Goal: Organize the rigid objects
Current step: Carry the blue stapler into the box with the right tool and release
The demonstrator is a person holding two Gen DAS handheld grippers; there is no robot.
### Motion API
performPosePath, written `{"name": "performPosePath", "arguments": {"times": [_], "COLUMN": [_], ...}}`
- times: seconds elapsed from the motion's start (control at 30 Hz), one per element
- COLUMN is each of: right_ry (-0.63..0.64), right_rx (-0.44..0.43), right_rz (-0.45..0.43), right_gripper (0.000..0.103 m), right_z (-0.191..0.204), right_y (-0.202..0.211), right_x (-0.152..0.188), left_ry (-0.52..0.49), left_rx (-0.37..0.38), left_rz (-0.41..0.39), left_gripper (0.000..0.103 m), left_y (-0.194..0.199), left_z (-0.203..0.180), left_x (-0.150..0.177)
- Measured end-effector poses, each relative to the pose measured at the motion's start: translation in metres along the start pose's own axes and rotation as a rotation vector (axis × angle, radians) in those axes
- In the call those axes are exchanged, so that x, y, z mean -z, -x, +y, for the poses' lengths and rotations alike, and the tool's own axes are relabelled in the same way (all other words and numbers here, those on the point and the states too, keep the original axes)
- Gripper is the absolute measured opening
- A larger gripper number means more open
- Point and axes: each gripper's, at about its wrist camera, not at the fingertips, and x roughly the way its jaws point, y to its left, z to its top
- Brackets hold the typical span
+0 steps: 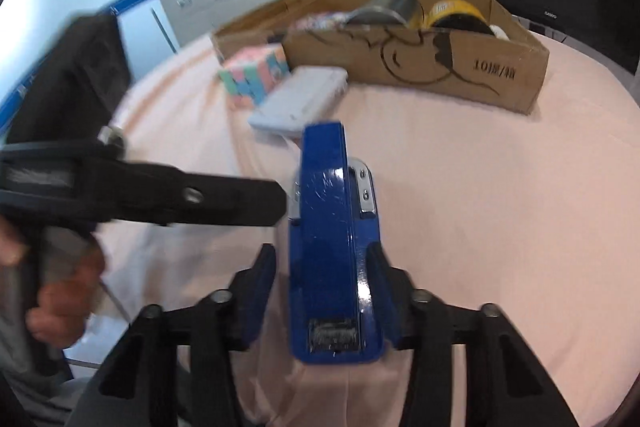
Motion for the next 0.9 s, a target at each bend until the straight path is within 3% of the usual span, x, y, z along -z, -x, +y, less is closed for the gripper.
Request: {"name": "performPosePath", "arguments": {"times": [0.07, 0.27, 0.33, 0.4, 0.63, 0.73, 0.9], "right_ry": [-0.010, -0.348, -0.451, -0.508, -0.484, -0.428, -0.353], "right_rx": [-0.006, -0.275, -0.352, -0.405, -0.438, -0.433, -0.439], "right_rz": [0.013, 0.100, 0.111, 0.119, 0.081, 0.016, -0.091], "right_gripper": [0.024, 0.024, 0.024, 0.024, 0.024, 0.024, 0.024], "right_z": [0.000, -0.031, -0.037, -0.037, -0.014, -0.006, -0.004], "right_y": [-0.002, -0.012, -0.017, -0.024, -0.020, -0.010, 0.001], "right_x": [-0.004, -0.010, -0.009, -0.007, -0.035, -0.071, -0.149], "left_ry": [0.023, 0.101, 0.141, 0.146, 0.103, 0.051, -0.047], "left_rx": [0.017, 0.123, 0.188, 0.233, 0.240, 0.232, 0.194], "left_rz": [0.007, 0.049, 0.056, 0.058, -0.014, -0.074, -0.160], "left_gripper": [0.072, 0.056, 0.046, 0.027, 0.023, 0.023, 0.023], "left_y": [0.001, -0.002, 0.001, 0.007, 0.044, 0.070, 0.102], "left_z": [0.006, 0.025, 0.034, 0.036, 0.026, 0.014, -0.001], "left_x": [0.000, -0.001, -0.001, -0.001, -0.018, -0.049, -0.127]}}
